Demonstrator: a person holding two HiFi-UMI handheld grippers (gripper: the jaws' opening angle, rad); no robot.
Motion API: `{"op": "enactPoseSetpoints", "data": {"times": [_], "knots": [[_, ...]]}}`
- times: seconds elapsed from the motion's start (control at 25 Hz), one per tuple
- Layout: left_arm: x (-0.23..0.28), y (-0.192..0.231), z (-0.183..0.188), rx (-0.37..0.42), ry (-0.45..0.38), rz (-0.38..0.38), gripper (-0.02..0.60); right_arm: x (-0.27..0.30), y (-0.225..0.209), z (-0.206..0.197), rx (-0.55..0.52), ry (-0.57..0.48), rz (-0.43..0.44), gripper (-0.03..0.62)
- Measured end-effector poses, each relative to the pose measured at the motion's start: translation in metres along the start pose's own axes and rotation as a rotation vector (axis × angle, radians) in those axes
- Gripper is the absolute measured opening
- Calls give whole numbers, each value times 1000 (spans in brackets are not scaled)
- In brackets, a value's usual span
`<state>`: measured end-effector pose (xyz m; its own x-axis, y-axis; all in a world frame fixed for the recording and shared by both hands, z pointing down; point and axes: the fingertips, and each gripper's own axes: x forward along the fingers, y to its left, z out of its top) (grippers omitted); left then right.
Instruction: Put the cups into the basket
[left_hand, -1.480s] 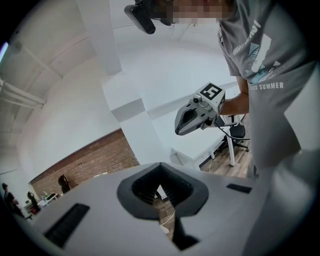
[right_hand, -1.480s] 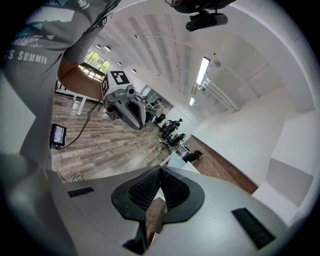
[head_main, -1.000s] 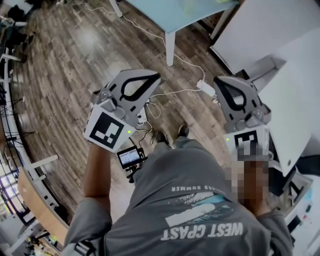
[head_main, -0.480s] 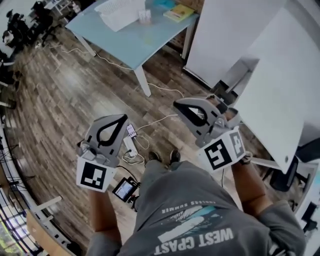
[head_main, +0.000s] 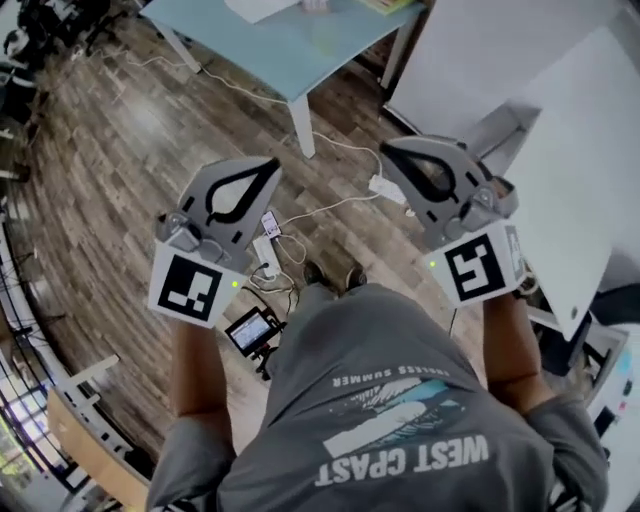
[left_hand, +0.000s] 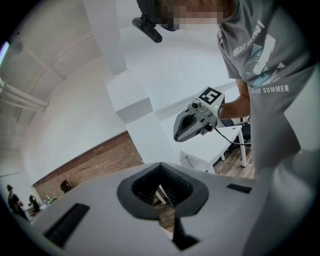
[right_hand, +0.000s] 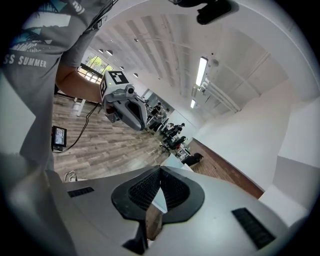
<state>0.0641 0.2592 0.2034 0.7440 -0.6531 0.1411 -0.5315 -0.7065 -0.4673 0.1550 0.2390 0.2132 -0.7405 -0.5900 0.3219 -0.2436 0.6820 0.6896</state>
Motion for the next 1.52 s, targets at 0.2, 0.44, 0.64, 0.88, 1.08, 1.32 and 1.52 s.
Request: {"op": "enactPoseSetpoints", "data": {"times": [0.2,0.44,0.64,0.88,1.08,1.32,1.52], "knots": [[-9,32,-19,10,42,-29,-3,29,-11,7,18,55,-31,14],[-3,38,-36,24,54,-80,-3,47,-6,4,30,79,-27,14],[26,42,-42,19,70,-91,-3,51,-21,-21,43,73,-25,14],[63,46,-38,31,89,-85,-3,51,-42,-49,52,47,-18,14],[88,47,-34,41,116,-66,-3,48,-59,-70,58,18,-14,14],[105,50,-29,31,139,-69,-3,44,-74,-83,74,8,-4,14],[111,58,-38,24,136,-86,-3,55,-79,-90,85,24,-8,14]]}}
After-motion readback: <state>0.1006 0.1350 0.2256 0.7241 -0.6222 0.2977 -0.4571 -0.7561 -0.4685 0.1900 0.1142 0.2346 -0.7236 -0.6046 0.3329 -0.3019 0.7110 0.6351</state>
